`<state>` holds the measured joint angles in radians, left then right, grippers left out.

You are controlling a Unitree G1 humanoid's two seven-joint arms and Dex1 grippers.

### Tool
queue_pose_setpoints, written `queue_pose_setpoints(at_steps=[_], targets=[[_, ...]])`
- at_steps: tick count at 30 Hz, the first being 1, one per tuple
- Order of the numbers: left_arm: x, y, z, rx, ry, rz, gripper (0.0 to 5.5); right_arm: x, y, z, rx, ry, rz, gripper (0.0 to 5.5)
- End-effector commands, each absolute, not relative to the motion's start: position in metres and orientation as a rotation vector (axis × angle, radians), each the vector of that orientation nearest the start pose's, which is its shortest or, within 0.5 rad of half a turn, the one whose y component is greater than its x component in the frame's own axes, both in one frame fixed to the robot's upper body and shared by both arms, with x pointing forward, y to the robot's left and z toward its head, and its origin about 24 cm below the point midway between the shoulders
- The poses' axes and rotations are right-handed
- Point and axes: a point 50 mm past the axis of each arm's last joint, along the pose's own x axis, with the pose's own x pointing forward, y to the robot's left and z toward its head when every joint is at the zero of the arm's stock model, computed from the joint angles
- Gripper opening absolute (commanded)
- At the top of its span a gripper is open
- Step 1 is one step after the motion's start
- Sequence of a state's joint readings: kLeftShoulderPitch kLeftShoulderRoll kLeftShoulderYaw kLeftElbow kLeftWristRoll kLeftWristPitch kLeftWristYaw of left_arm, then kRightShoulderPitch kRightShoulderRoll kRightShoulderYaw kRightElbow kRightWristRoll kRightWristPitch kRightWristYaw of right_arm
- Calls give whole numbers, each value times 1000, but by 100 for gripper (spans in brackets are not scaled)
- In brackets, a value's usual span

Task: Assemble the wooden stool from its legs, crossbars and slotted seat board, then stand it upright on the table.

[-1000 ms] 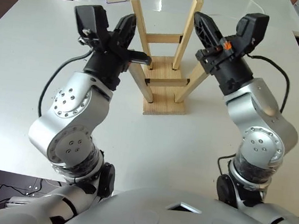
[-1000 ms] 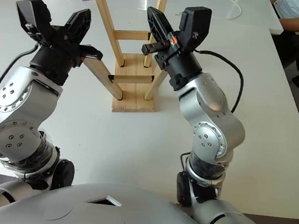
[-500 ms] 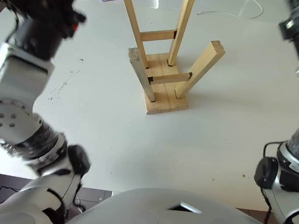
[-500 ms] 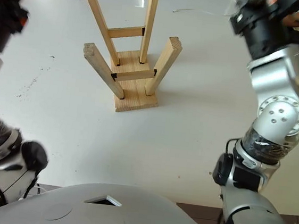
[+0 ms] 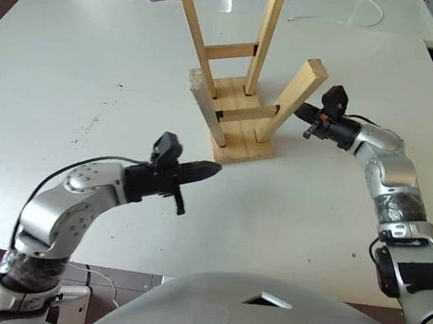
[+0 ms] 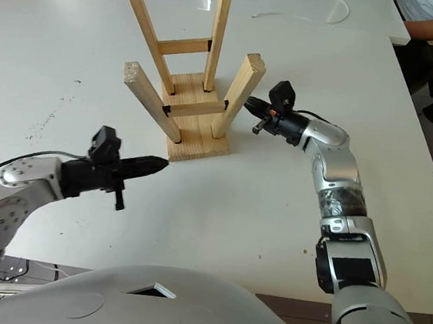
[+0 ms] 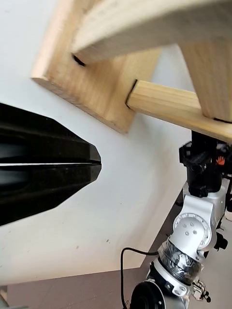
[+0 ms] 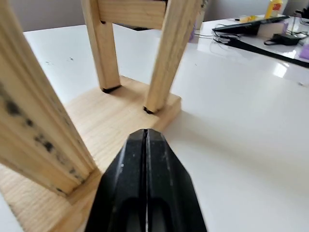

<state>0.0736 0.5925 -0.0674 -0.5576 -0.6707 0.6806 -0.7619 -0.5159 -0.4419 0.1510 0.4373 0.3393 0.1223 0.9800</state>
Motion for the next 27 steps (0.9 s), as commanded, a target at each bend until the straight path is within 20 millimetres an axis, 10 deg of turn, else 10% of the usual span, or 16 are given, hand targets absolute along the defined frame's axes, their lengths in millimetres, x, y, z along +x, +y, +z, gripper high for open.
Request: queue_pose_setpoints(at_steps=[1,11,13,17,20,27], targets=[[222,155,87,87,342,-984,1,317,-143,93,-104,178,1324,0],[227,174,67,181,347,-889,1,215,-65,72,110,200,1556,0],[226,189,62,181,366,-816,1,213,-81,71,139,225,1408,0],[204,208,62,101,373,-721,1,257,-181,58,-129,374,1054,0],[189,193,69,13,342,-752,1,310,-215,74,-250,324,824,0],[195,165,70,12,339,-826,1,370,-188,120,-166,103,829,0]])
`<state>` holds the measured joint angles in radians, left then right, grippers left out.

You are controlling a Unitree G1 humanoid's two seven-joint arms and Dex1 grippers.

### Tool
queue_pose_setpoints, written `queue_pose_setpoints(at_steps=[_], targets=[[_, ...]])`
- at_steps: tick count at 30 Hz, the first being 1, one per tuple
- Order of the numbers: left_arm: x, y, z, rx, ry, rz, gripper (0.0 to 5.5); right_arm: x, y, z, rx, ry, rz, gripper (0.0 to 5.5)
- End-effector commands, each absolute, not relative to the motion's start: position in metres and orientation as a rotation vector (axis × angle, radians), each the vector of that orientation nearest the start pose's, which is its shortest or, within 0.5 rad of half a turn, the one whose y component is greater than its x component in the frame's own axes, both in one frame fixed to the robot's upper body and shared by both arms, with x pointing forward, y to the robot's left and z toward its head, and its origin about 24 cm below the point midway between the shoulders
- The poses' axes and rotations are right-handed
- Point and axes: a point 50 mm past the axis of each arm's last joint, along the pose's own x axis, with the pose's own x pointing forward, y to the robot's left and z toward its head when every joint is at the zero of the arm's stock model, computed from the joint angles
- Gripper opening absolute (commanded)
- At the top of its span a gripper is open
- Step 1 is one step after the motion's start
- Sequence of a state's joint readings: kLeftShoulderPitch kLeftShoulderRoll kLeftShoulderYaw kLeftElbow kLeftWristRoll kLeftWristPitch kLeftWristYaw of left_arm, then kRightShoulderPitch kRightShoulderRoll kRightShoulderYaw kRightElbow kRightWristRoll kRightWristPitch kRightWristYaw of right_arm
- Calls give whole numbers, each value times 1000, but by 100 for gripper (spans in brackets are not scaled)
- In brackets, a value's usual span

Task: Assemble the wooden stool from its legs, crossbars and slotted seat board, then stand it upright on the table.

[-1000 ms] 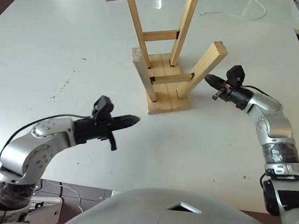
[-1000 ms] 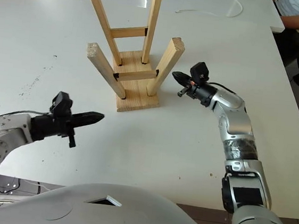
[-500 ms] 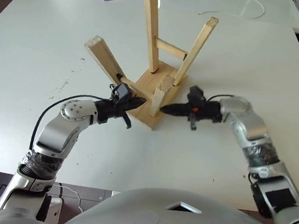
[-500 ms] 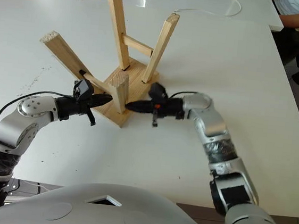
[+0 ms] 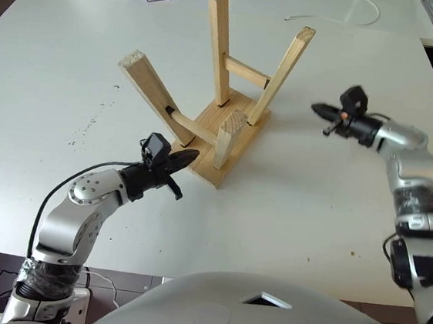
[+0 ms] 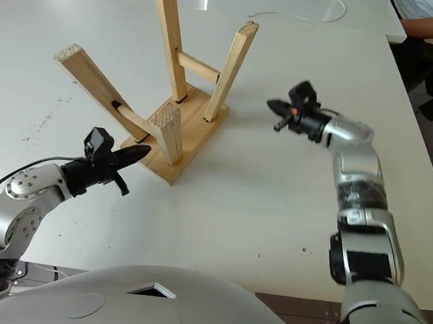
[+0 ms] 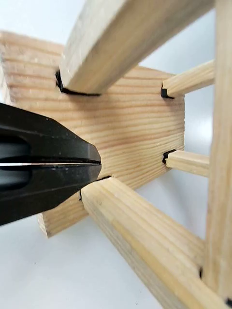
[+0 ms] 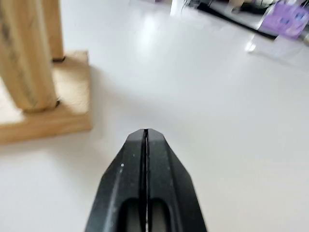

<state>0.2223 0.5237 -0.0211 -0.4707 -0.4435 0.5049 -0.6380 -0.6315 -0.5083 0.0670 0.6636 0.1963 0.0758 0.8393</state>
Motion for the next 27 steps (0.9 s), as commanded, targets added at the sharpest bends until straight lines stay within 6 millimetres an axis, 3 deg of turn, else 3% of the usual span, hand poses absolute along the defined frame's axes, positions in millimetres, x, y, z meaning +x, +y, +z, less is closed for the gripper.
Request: queue_pose_setpoints(at_steps=[1,5,8,14,18,22,27], targets=[[197,164,66,18,356,-830,1,371,-176,122,-129,99,908,0],[208,167,55,87,397,-841,1,366,-145,122,-34,103,1164,0],[218,167,57,135,390,-853,1,350,-144,119,-11,126,1317,0],[222,175,51,207,404,-865,1,286,-138,102,54,204,1500,0],[229,180,49,216,382,-833,1,243,-137,84,82,261,1422,0],[236,183,51,229,348,-830,1,204,-144,88,160,297,1375,0],[223,182,55,169,329,-830,1,215,-166,99,126,266,1193,0]])
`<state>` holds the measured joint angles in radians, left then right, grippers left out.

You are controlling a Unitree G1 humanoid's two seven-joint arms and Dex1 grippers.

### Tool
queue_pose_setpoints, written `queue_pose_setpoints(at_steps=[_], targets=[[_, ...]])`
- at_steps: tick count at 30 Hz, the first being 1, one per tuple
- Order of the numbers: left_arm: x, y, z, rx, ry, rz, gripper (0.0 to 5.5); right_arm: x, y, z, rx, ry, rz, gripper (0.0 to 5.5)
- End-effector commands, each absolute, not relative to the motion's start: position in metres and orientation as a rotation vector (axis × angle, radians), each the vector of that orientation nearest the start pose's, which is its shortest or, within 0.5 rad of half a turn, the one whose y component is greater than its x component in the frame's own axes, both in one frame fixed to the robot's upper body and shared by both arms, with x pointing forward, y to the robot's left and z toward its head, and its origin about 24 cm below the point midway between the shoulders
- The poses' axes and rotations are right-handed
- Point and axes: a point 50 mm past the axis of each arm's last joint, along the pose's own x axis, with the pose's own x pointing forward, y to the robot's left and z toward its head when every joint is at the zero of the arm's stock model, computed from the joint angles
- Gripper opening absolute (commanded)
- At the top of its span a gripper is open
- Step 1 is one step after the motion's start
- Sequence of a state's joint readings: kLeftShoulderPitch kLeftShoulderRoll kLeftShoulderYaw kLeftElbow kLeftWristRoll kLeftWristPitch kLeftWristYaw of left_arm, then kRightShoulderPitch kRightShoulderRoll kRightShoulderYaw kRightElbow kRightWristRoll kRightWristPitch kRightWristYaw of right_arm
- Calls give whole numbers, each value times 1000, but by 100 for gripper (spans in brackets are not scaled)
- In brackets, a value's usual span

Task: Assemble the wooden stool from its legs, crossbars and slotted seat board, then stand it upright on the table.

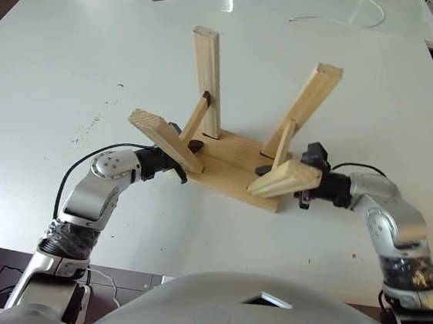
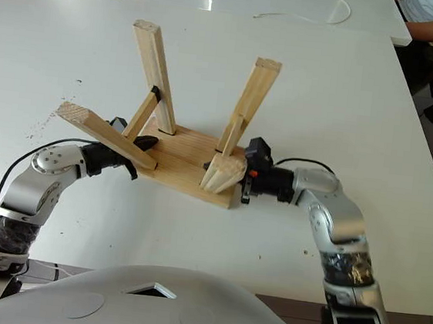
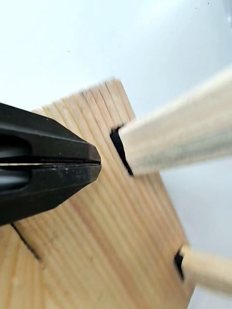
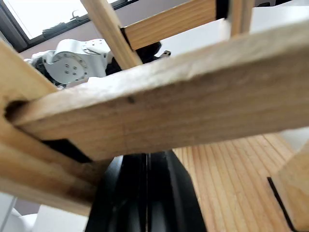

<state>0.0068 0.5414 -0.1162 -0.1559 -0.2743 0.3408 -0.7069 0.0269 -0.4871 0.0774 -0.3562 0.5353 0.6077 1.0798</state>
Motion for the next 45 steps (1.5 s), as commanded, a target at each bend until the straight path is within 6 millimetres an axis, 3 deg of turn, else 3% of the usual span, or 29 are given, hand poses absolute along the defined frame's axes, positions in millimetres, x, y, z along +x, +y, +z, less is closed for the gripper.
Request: queue_pose_setpoints(at_steps=[1,6,10,14,19,21,24,28,33,38,43,45], targets=[[218,180,54,163,335,-831,1,218,-172,102,108,265,1171,0],[194,172,50,106,367,-815,1,224,-187,97,-25,339,1206,0],[192,178,50,114,373,-752,1,223,-196,89,-92,394,1235,0],[201,199,67,129,311,-639,1,222,-219,92,-112,398,1147,0],[196,230,93,165,277,-577,1,221,-228,90,-139,393,1073,0],[188,251,94,214,338,-563,1,217,-230,83,-153,404,1047,0],[168,262,80,255,472,-675,1,206,-219,68,-158,426,1040,0],[161,256,63,253,523,-763,1,201,-210,54,-175,444,1031,0],[162,230,46,211,516,-864,1,197,-209,40,-212,507,1044,0],[159,218,41,187,512,-887,1,196,-213,40,-224,527,1073,0],[159,223,41,175,506,-850,1,198,-215,56,-117,464,1066,0],[160,226,40,184,512,-839,1,195,-219,54,-118,492,1069,0]])
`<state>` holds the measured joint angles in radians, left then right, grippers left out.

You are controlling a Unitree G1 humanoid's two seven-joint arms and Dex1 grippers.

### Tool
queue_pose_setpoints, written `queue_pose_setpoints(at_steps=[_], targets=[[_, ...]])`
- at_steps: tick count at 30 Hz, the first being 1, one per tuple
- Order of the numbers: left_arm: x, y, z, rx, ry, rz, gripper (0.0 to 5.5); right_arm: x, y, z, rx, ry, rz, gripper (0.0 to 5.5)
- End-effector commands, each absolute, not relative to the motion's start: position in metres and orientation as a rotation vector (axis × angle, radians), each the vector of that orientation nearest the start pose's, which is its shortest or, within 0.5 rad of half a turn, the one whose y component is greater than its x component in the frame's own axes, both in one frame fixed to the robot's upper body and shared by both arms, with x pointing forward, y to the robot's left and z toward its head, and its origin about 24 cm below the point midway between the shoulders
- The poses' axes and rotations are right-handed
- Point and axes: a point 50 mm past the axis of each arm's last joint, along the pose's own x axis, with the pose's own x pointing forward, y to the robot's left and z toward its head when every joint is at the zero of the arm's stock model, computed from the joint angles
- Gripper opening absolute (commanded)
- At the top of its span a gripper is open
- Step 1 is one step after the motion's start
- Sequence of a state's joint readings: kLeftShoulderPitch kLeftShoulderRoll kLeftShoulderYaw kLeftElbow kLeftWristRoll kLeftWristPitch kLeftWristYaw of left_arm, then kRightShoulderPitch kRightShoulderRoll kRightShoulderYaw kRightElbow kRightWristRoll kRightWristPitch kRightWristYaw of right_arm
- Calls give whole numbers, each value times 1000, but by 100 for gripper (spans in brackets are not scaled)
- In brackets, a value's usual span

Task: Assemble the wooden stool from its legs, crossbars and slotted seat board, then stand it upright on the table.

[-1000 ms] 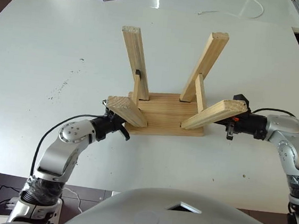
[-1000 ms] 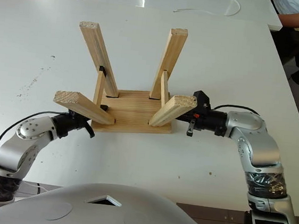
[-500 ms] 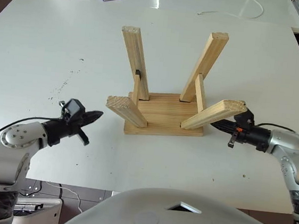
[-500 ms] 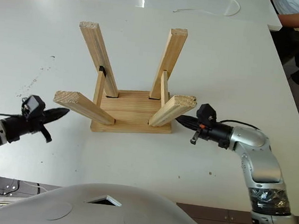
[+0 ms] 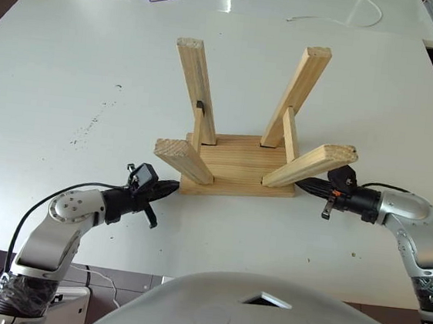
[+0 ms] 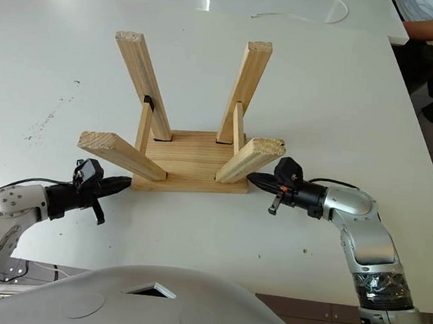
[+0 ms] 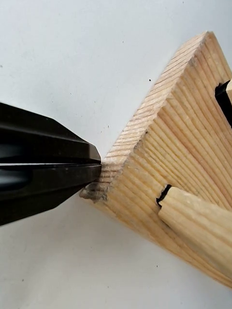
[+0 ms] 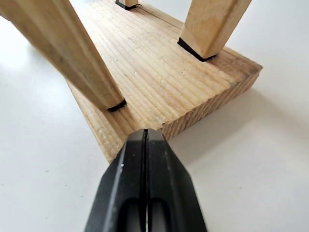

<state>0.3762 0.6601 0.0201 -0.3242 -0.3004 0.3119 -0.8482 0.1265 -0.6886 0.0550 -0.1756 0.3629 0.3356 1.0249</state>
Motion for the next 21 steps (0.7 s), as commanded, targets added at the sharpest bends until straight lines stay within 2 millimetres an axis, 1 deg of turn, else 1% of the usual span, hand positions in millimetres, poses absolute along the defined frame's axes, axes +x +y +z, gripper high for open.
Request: queue_pose_setpoints(at_steps=[1,4,7,10,13,18,21], targets=[[160,227,39,188,516,-835,1,193,-222,51,-122,510,1063,0],[161,227,41,181,505,-832,1,193,-228,49,-114,524,1041,0],[157,222,45,160,493,-867,1,193,-229,46,-126,534,1034,0],[156,219,42,161,501,-877,1,193,-222,39,-130,542,1055,0],[157,215,43,155,501,-897,1,192,-215,38,-115,537,1081,0],[157,221,42,173,521,-882,1,193,-213,36,-121,536,1087,0],[156,227,43,180,529,-864,1,197,-215,39,-127,525,1075,0]])
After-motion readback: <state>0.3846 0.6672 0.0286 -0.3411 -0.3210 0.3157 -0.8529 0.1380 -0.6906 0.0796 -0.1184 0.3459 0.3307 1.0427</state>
